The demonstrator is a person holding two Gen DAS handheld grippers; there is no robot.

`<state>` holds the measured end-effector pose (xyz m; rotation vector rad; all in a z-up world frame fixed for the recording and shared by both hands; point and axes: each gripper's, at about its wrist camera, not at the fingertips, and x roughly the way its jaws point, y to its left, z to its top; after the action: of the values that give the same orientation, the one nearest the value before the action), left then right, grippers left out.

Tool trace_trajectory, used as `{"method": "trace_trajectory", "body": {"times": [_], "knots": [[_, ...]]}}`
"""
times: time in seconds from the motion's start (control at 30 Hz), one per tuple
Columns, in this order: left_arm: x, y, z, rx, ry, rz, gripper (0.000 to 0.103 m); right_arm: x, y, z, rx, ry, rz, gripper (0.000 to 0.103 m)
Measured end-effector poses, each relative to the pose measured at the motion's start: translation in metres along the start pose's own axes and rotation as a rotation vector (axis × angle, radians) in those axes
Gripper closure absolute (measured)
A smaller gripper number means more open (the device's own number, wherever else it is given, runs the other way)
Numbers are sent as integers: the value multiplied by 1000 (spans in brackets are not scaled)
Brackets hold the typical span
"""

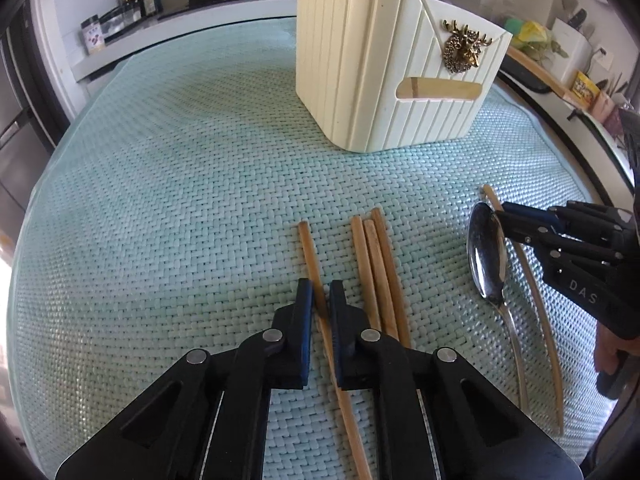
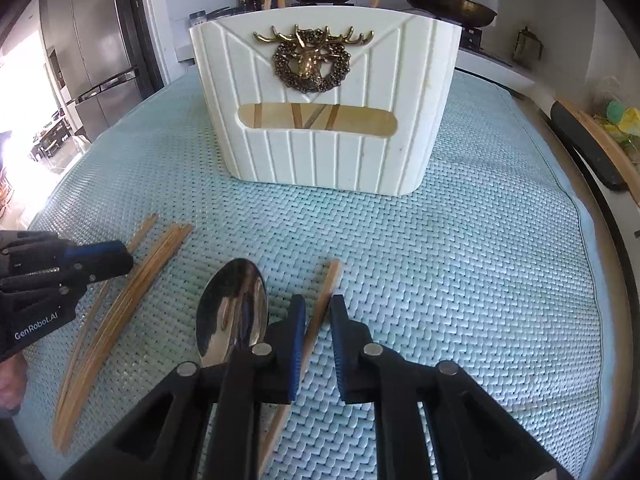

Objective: Organize utensils
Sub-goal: 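Close the left gripper on a wooden chopstick while the right gripper grasps another chopstick, then lift both held chopsticks and carry them over the cream holder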

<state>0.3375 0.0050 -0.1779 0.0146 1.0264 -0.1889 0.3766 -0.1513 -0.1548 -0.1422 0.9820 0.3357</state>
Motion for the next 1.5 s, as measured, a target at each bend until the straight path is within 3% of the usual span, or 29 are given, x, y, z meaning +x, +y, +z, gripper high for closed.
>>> {"method": "trace_trajectory", "body": {"times": [0.07,0.23,0.5,0.73,1.03,1.23,1.5], "knots": [[0,2,0,-8,-7,-7,98,0,-2,1,36,-3,12,97],[-14,16,-1,-51,-41,-29,99,-14,-21,2,126,-48,81,97],[-89,28,7,-80,-191,-63,99,-91,-30,-1,156,-198,171,97],[-144,13,5,-50,-307,-108,99,-160,-25,-12,140,-332,212,97],[-195,7,-3,-66,-441,-156,99,-225,0,-20,66,-523,177,97],[-211,8,-5,-80,-478,-184,99,-259,15,-26,31,-659,174,97],[-211,7,-6,-77,-484,-186,99,-257,16,-23,34,-660,176,97]]}}
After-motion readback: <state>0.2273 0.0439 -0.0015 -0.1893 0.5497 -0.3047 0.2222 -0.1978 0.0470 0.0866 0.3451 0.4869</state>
